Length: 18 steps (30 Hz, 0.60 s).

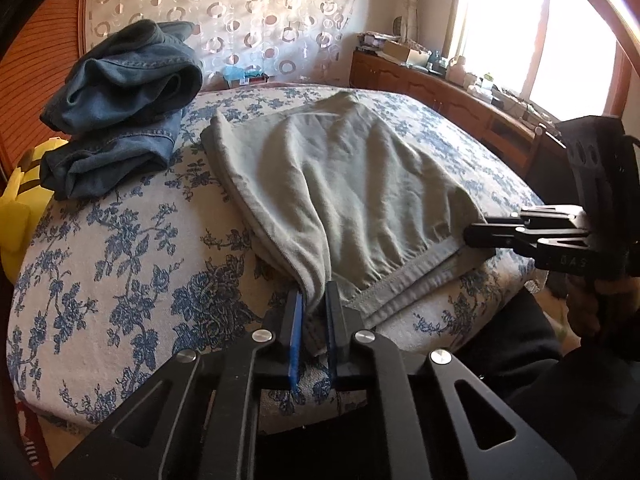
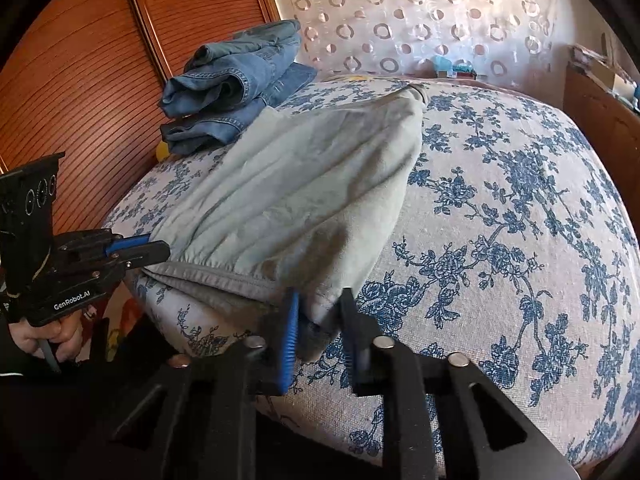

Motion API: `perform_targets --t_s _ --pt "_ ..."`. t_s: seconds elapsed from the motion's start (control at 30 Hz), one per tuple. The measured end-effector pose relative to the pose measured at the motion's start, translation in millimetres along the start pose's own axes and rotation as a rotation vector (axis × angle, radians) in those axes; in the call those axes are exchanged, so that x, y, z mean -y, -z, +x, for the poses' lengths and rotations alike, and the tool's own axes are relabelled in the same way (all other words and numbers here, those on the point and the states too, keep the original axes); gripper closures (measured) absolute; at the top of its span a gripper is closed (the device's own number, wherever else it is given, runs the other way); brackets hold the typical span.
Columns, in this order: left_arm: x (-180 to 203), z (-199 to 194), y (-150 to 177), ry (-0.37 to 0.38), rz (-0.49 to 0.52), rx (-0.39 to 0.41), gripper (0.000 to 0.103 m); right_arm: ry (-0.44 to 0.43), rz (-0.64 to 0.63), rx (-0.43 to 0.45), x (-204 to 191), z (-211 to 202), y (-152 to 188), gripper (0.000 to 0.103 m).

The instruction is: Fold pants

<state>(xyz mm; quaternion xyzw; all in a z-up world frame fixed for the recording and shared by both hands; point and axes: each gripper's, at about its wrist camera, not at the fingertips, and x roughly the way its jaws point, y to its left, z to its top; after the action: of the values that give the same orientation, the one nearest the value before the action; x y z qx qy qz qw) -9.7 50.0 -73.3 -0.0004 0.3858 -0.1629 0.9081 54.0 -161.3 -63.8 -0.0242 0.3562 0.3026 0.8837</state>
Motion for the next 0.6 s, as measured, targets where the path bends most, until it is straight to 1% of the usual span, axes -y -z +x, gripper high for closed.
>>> perform_targets --t_s 0.1,0.43,0.6 --pt "0 -6 -2 0.006 -0.006 0.014 0.092 -0.025 -0.001 0.025 -1 -10 1 0.094" --pt "-3 -42 -11 0.011 -0.018 0.087 0.092 -0.079 -0.018 0.079 -7 -40 -3 0.095" --pt "-6 -41 -18 0.001 -0.009 0.093 0.092 -0.065 -0.037 0.101 -6 -42 -13 0.095"
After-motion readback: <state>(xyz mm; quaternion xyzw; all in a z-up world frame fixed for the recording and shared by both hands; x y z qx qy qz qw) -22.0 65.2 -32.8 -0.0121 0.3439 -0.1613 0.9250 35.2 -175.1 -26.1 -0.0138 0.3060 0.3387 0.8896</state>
